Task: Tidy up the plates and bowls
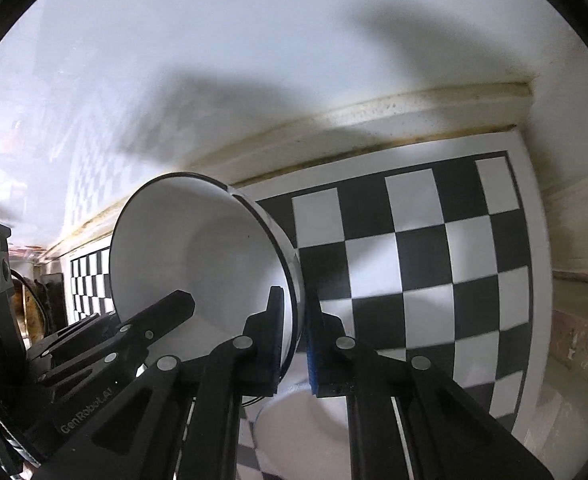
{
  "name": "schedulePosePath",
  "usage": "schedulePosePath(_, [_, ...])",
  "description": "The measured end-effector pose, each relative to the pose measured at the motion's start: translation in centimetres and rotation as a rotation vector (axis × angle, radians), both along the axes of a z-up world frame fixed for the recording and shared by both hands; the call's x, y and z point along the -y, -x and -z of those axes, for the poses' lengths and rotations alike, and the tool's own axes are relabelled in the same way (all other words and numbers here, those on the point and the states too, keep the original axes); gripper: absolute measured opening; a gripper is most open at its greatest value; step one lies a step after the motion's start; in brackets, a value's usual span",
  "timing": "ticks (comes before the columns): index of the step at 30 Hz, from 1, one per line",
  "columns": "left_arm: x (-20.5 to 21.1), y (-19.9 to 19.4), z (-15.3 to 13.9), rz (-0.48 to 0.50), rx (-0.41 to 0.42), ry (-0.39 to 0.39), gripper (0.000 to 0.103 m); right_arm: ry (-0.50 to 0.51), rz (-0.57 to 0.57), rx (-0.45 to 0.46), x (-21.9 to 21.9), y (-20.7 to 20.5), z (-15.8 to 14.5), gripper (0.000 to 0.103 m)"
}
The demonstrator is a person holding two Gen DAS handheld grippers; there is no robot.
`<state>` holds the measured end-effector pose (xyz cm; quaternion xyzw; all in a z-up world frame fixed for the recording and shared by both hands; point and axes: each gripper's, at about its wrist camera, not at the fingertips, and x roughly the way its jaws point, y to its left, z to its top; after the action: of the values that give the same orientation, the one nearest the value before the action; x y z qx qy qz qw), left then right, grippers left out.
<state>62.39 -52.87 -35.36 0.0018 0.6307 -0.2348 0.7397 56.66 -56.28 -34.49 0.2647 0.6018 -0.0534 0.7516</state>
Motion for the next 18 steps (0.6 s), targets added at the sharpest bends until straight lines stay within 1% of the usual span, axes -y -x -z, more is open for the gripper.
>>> schedulePosePath(5, [-2.3,1.8,-2.9,-0.002,0.036,0.016,0.014,0.010,-0.006,0.042,-1.5,2.0,-2.3,0.011])
schedulePosePath(8, [-3.2,3.5,-4.2,0.004,0.054,0.019,0.014,0.015,-0.002,0.061,-2.5,3.6,-3.5,0.011])
schedulePosePath(9, [-4.6,4.1,-4.9,0.007,0.058,0.024,0.014,0.018,-0.002,0.066,-3.0,4.2,-3.9,0.011])
schedulePosePath(11, [-5.8,5.3,-5.7,0.011,0.063,0.035,0.014,0.029,-0.003,0.075,-4.1,5.4,-4.7,0.011])
schedulePosePath(13, [-7.0,6.8,-6.6,0.019,0.072,0.046,0.014,0.034,-0.001,0.082,-4.9,7.0,-5.5,0.011])
schedulePosePath(14, [-7.0,7.6,-7.0,0.021,0.075,0.048,0.014,0.033,0.000,0.085,-4.6,8.1,-6.1,0.011])
schedulePosePath(18, [-7.6,10.4,-7.3,0.037,0.081,0.059,0.014,0.040,0.009,0.096,-6.8,10.8,-7.0,0.011])
